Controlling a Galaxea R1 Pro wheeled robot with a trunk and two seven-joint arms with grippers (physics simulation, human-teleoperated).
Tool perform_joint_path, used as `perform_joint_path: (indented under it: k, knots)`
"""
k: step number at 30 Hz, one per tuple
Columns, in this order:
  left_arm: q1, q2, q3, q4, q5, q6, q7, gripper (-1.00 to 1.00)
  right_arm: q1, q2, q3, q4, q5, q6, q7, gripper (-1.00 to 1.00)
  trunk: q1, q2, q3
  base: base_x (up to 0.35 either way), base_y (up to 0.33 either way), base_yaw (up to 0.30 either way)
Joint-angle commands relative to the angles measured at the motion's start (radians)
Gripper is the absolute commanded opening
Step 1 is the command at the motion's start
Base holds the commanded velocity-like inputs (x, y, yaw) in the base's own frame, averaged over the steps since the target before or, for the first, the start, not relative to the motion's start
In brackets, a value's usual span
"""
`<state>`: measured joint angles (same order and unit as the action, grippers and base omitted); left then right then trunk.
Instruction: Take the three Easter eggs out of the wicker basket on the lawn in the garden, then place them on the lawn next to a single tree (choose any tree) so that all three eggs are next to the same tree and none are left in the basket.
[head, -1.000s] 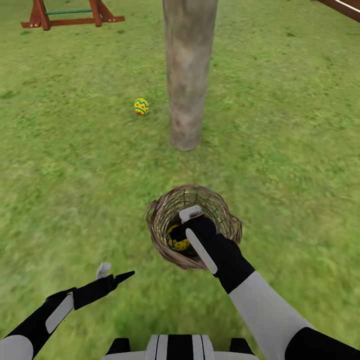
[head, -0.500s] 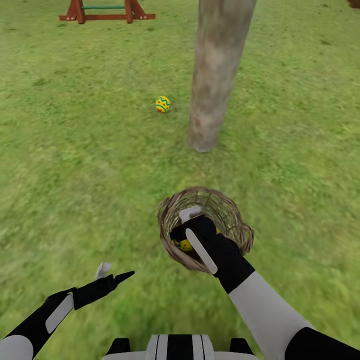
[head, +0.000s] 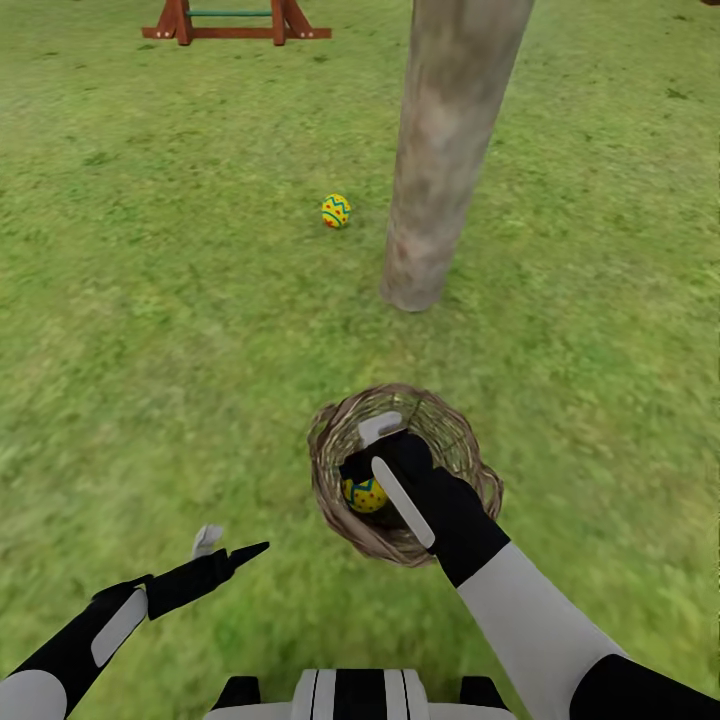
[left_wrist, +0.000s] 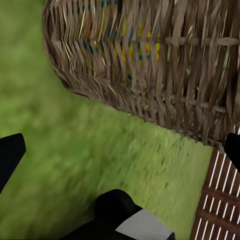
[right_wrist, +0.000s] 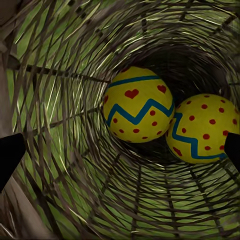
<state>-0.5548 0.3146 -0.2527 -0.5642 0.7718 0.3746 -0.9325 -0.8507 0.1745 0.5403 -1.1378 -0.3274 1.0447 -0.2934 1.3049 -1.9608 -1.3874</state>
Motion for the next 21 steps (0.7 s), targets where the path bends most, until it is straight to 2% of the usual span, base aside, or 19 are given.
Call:
perform_joint_path:
  k: [1,9,13,21]
  knots:
    - [-0.001,0.001,-0.005,0.0,0.011,0.009,0.0,1.0,-0.001,0.0,0.001,0.0,-0.01,0.003,-0.01,1.0,0.0,0.0,0.0,0.002,-0.037,0.0]
    - [-0.001,0.001,-0.005,0.0,0.011,0.008,-0.002,1.0,0.001,0.0,0.0,0.004,-0.013,-0.008,-0.008,1.0,0.0,0.0,-0.001,0.0,-0.007,0.0]
    - [-0.001,0.002,-0.005,0.0,0.011,0.009,-0.002,1.0,0.001,0.0,-0.002,0.005,-0.013,-0.069,-0.006,1.0,0.0,0.0,-0.003,0.0,0.0,0.0]
    - [-0.001,0.002,-0.005,0.003,0.012,0.011,-0.002,1.0,0.001,0.0,-0.005,0.023,-0.013,-0.127,0.01,1.0,0.0,0.0,-0.008,0.0,0.0,0.0]
